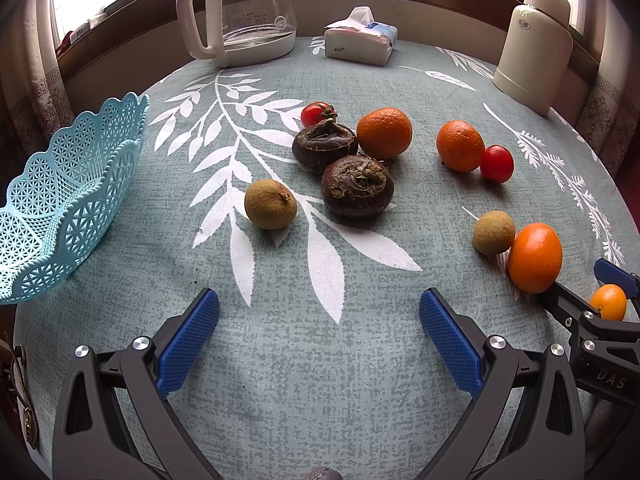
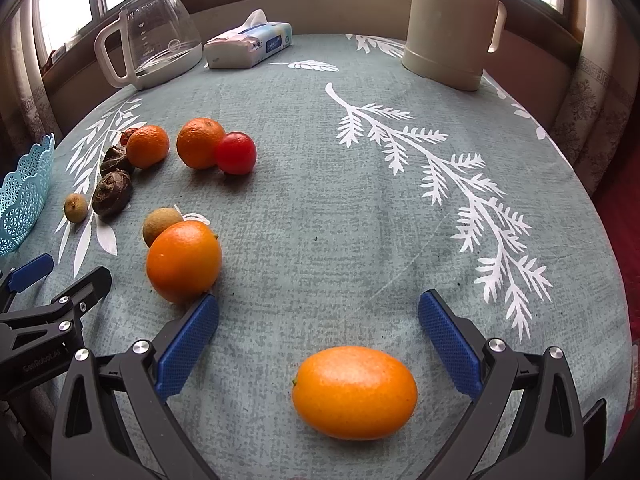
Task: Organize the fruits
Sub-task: 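Move the right gripper toward the large oval orange on the cloth, then close the right gripper around the large oval orange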
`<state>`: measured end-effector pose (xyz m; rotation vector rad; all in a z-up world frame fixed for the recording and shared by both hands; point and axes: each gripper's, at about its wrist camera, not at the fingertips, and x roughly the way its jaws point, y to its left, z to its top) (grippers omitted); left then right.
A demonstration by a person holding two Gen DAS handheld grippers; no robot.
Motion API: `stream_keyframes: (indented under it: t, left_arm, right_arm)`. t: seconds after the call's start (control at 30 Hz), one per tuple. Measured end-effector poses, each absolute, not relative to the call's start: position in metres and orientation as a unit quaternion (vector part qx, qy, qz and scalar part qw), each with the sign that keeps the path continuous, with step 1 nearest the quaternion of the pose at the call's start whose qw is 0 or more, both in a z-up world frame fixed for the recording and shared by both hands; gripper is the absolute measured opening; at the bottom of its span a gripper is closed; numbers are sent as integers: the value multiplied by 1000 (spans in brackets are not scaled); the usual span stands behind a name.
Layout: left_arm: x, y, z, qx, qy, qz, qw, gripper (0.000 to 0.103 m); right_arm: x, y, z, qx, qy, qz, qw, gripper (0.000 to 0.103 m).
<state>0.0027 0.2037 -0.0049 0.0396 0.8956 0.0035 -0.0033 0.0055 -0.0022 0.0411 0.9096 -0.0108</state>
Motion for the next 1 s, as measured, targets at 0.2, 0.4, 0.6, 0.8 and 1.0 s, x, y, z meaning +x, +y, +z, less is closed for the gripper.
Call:
stream_keyframes:
  t: [0.2, 0.4, 0.6, 0.8, 1.0]
  left_arm:
    - [3, 204, -5, 19, 433, 1, 901, 101]
    - [3, 204, -5, 18, 433, 1, 901, 101]
    - [2, 204, -3, 18, 433, 1, 901, 101]
    - [2, 210, -3, 6, 427, -4, 904, 101]
    - [-10, 210, 9, -15, 408, -13, 913, 101]
  right_arm:
    - [-8, 3, 2, 37, 432, 14, 901, 98]
    - [-17, -1, 7, 58, 424, 51, 902, 98]
    - [-41, -16, 29, 84, 375, 76, 920, 98]
    - [-58, -22, 48, 63, 340, 71, 936, 98]
    - [-60, -21, 32, 58, 373, 85, 922, 84]
